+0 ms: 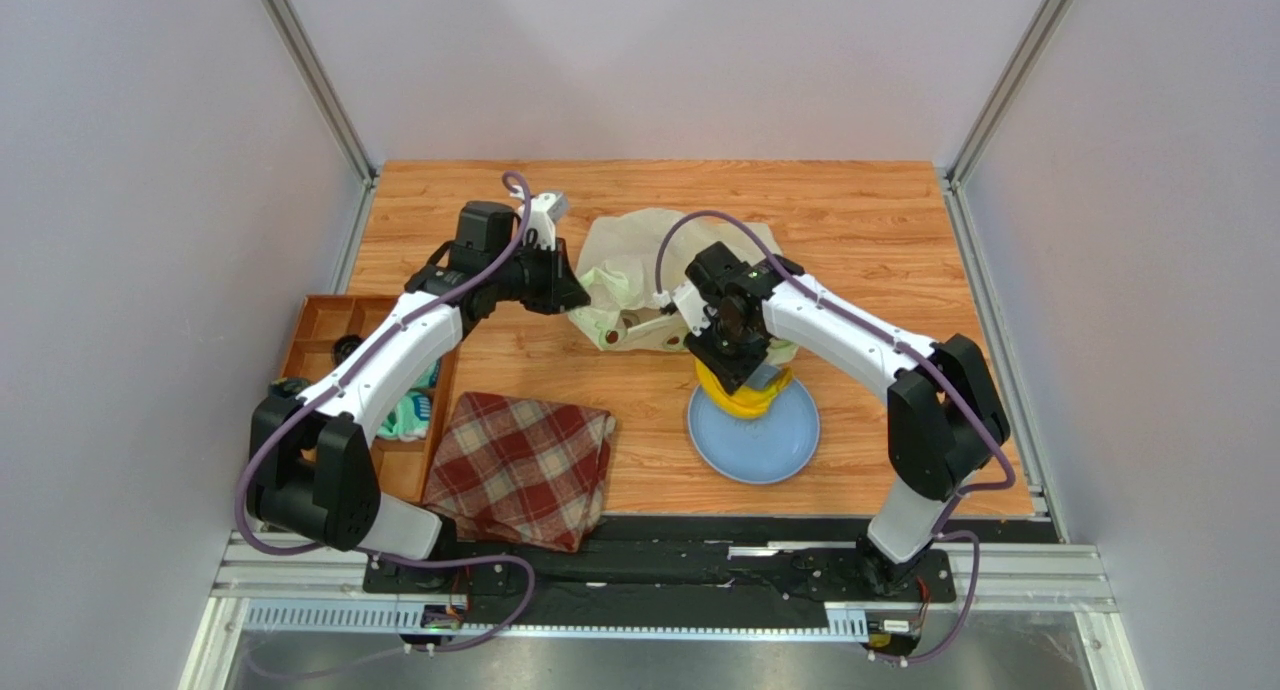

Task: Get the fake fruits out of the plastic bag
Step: Move the plate to the center of the board, then place the fake fruit on the plate, then adjust the plastic bag at the center of the board.

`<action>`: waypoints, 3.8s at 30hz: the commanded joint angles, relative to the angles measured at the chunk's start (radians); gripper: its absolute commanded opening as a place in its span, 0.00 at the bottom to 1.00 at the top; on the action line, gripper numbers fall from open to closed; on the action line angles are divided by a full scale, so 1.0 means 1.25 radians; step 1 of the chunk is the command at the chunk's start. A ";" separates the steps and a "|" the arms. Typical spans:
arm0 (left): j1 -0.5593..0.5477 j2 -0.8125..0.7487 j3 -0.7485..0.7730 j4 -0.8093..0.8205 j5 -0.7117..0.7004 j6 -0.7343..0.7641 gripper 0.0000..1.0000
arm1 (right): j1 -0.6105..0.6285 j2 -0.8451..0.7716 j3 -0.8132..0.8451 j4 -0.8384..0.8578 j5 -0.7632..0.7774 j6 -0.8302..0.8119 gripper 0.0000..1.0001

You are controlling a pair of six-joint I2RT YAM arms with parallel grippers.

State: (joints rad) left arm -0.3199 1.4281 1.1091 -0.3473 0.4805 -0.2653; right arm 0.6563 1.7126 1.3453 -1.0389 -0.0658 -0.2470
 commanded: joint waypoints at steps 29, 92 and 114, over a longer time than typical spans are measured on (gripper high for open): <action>0.002 -0.082 -0.017 0.020 -0.003 0.000 0.00 | 0.005 -0.044 -0.068 -0.013 -0.191 0.212 0.23; -0.003 -0.066 -0.018 0.043 0.232 -0.084 0.01 | -0.136 -0.093 0.030 0.289 -0.117 -0.325 0.32; 0.067 -0.250 -0.072 -0.216 0.442 0.176 0.00 | -0.102 -0.081 0.011 0.116 -0.065 -0.281 0.19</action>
State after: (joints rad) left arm -0.2417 1.0901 1.0565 -0.6044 0.9684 -0.0940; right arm 0.4843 1.5795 1.2430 -0.9016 -0.0689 -0.5892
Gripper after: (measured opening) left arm 0.008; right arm 0.196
